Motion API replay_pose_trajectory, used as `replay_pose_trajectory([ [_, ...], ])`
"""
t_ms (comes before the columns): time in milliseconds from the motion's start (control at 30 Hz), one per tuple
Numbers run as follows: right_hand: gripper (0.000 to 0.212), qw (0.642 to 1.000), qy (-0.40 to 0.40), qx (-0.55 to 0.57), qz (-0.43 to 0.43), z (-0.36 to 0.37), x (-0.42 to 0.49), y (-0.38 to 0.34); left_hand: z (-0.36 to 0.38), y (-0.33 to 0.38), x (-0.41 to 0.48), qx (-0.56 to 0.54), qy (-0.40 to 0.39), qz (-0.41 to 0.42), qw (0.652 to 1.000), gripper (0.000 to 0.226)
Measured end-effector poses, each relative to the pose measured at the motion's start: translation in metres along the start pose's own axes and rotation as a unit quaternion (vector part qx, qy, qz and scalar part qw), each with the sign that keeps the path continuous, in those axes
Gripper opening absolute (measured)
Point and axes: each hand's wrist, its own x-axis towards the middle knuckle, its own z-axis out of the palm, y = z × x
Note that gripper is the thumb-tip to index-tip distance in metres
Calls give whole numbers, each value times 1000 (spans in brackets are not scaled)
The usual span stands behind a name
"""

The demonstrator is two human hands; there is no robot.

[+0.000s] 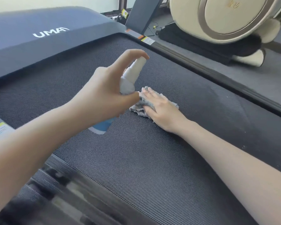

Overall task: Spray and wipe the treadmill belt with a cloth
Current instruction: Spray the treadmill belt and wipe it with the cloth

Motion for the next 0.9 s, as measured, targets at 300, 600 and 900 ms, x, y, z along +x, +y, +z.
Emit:
replay_pose_trajectory([
  [300, 75, 997, -18, -63, 30, 3, 32, -7, 4, 11, 6, -6, -7, 9, 1000, 64],
  [600, 62, 999, -28, -40, -8, 1, 9, 7, -15, -8, -9, 14, 4, -31, 999, 63],
  [900, 60, 968, 24, 5, 252, -30, -70, 93, -15, -3, -12, -12, 2, -10, 1000, 62],
])
